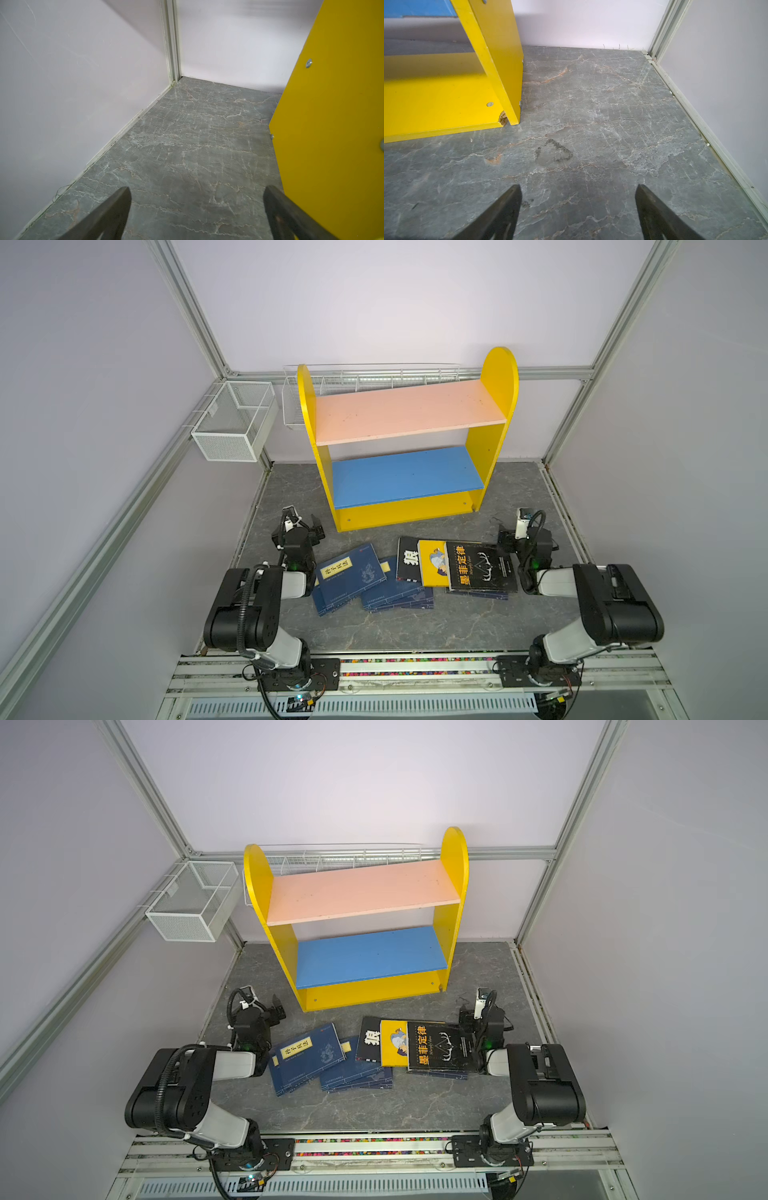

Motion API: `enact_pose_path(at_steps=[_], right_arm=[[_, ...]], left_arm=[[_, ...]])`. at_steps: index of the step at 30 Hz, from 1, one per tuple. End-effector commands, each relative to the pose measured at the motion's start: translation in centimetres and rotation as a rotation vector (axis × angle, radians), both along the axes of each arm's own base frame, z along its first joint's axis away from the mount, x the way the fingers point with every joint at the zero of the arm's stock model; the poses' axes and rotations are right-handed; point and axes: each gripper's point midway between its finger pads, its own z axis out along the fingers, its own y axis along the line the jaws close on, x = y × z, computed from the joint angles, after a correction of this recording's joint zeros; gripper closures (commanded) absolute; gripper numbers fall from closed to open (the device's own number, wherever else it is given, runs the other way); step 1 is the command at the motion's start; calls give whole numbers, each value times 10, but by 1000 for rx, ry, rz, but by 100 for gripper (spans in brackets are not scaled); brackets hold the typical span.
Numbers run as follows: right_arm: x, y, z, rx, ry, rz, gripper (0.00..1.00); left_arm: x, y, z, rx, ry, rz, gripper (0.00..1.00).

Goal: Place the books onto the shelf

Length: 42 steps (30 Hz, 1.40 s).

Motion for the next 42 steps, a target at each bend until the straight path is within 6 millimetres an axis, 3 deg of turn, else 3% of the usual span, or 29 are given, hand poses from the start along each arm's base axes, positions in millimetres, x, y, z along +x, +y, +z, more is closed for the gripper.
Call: enact_pose_path(at_steps=[1,42], right_arm=[[4,0,9,3,-25,6,12],[4,0,10,36,-26,30,12]], left_arm=[[-1,-1,-2,13,0,-2,0],[-1,-1,-3,14,1,-1,0]])
